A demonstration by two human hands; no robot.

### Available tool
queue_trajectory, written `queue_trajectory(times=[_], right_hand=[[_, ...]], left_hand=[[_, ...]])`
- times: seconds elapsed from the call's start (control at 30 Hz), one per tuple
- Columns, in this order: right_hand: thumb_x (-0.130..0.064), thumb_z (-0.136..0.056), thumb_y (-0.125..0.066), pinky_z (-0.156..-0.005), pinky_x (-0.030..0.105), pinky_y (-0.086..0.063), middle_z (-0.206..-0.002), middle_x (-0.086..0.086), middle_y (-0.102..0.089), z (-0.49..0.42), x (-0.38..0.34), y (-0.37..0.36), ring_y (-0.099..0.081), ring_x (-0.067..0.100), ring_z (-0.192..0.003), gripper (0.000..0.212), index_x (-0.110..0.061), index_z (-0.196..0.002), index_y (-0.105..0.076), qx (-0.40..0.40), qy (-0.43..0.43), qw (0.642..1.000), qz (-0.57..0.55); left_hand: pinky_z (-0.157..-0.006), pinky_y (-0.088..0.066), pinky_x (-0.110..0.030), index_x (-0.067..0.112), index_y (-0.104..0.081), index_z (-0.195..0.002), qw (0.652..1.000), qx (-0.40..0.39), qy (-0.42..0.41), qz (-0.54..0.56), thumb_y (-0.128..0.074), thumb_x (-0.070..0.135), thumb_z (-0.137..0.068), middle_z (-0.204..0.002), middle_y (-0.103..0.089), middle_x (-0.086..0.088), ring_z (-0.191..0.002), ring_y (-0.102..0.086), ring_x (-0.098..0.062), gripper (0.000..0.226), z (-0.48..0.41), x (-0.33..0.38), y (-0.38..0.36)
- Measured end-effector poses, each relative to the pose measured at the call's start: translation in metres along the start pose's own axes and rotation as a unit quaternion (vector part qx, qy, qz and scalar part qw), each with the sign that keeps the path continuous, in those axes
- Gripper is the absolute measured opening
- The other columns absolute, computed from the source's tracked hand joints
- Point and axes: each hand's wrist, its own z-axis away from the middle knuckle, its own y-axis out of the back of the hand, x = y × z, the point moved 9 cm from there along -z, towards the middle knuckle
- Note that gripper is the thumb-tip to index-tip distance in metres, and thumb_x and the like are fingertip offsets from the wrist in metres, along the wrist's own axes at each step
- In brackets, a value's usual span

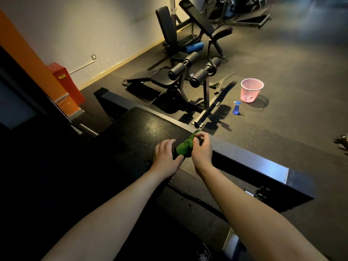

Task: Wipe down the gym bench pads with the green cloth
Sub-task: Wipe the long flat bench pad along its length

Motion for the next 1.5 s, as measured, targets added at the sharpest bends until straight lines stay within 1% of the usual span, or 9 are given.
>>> queue_trajectory(times=[0.07, 0.17, 0.27, 0.43, 0.63, 0.8, 1.03, 1.17, 1.5], right_hand=[[-0.027, -0.102, -0.048, -0.093, 0.047, -0.055, -0.107, -0.007, -0.059, -0.007, 0.001, 0.004, -0.059, 0.014, -0.103, 0.012, -0.030, -0.111, -0.055, 0.028, 0.003, 1.000, -0.002], [-0.032, -0.097, -0.055, -0.104, 0.041, -0.045, -0.125, -0.002, -0.054, 0.003, 0.009, -0.025, -0.049, 0.015, -0.119, 0.035, -0.025, -0.131, -0.054, -0.047, 0.034, 0.996, 0.075], [-0.012, -0.088, -0.061, -0.108, 0.037, -0.034, -0.129, 0.002, -0.052, 0.025, 0.013, -0.040, -0.039, 0.020, -0.124, 0.041, -0.019, -0.128, -0.059, -0.059, 0.098, 0.979, 0.171], [0.006, -0.077, -0.053, -0.103, 0.026, -0.034, -0.123, 0.005, -0.057, 0.032, 0.000, -0.041, -0.044, 0.021, -0.117, 0.055, -0.015, -0.127, -0.062, -0.055, 0.201, 0.953, 0.220], [0.015, -0.082, -0.041, -0.112, 0.041, -0.037, -0.133, 0.001, -0.050, -0.020, 0.020, -0.019, -0.042, 0.020, -0.125, 0.070, -0.019, -0.142, -0.053, -0.015, 0.097, 0.972, 0.216], [0.016, -0.081, -0.043, -0.114, 0.034, -0.034, -0.135, 0.007, -0.038, 0.019, 0.037, -0.022, -0.039, 0.021, -0.126, 0.068, -0.014, -0.142, -0.050, 0.036, 0.034, 0.987, 0.151], [0.006, -0.086, -0.051, -0.106, 0.029, -0.038, -0.129, 0.010, -0.045, 0.027, 0.043, -0.011, -0.049, 0.024, -0.119, 0.056, -0.008, -0.140, -0.050, -0.015, 0.044, 0.986, 0.158], [-0.001, -0.093, -0.043, -0.110, 0.032, -0.035, -0.138, 0.011, -0.041, -0.023, 0.037, -0.003, -0.049, 0.026, -0.122, 0.048, -0.013, -0.138, -0.052, 0.056, -0.085, 0.990, 0.094], [-0.026, -0.094, -0.045, -0.089, 0.042, -0.049, -0.104, 0.019, -0.066, 0.029, 0.080, -0.023, -0.060, 0.036, -0.098, 0.028, -0.005, -0.100, -0.063, 0.037, -0.166, 0.983, 0.073]], left_hand=[[-0.122, -0.015, -0.042, 0.018, -0.025, -0.155, 0.996, -0.041, 0.017, -0.078, -0.063, 0.031, -0.095, -0.164, -0.014, -0.006, -0.148, -0.006, -0.028, 0.072, 0.001, -0.010, -0.009], [-0.123, -0.015, -0.045, 0.017, -0.022, -0.156, 0.992, -0.031, 0.003, -0.123, -0.061, 0.030, -0.095, -0.165, -0.009, -0.008, -0.149, -0.005, -0.030, 0.073, 0.004, -0.011, -0.014], [-0.123, -0.014, -0.043, 0.014, -0.020, -0.157, 0.992, -0.025, -0.005, -0.121, -0.060, 0.023, -0.094, -0.165, -0.009, -0.009, -0.148, -0.006, -0.031, 0.075, 0.004, -0.011, -0.013], [-0.123, -0.013, -0.043, 0.013, -0.017, -0.157, 0.992, -0.023, -0.008, -0.127, -0.061, 0.019, -0.092, -0.164, -0.007, -0.008, -0.148, -0.005, -0.030, 0.078, 0.004, -0.014, -0.015], [-0.122, -0.013, -0.048, 0.018, -0.014, -0.158, 0.985, -0.026, -0.007, -0.168, -0.058, 0.035, -0.097, -0.165, -0.005, -0.008, -0.148, -0.003, -0.031, 0.077, 0.002, -0.013, -0.018], [-0.121, -0.009, -0.047, 0.017, -0.013, -0.159, 0.985, -0.028, -0.008, -0.171, -0.056, 0.035, -0.098, -0.165, -0.004, -0.010, -0.148, -0.003, -0.031, 0.077, 0.003, -0.011, -0.017], [-0.121, -0.008, -0.047, 0.016, -0.011, -0.159, 0.983, -0.036, -0.009, -0.180, -0.055, 0.036, -0.098, -0.165, -0.002, -0.011, -0.148, -0.002, -0.031, 0.078, 0.002, -0.011, -0.019], [-0.121, -0.007, -0.048, 0.017, -0.009, -0.159, 0.982, -0.042, -0.005, -0.183, -0.055, 0.036, -0.098, -0.165, -0.002, -0.010, -0.148, -0.001, -0.031, 0.078, 0.003, -0.011, -0.020], [-0.122, -0.004, -0.049, 0.016, -0.004, -0.159, 0.978, -0.062, -0.003, -0.201, -0.050, 0.035, -0.100, -0.165, 0.004, -0.012, -0.149, 0.003, -0.032, 0.077, 0.002, -0.011, -0.023]])
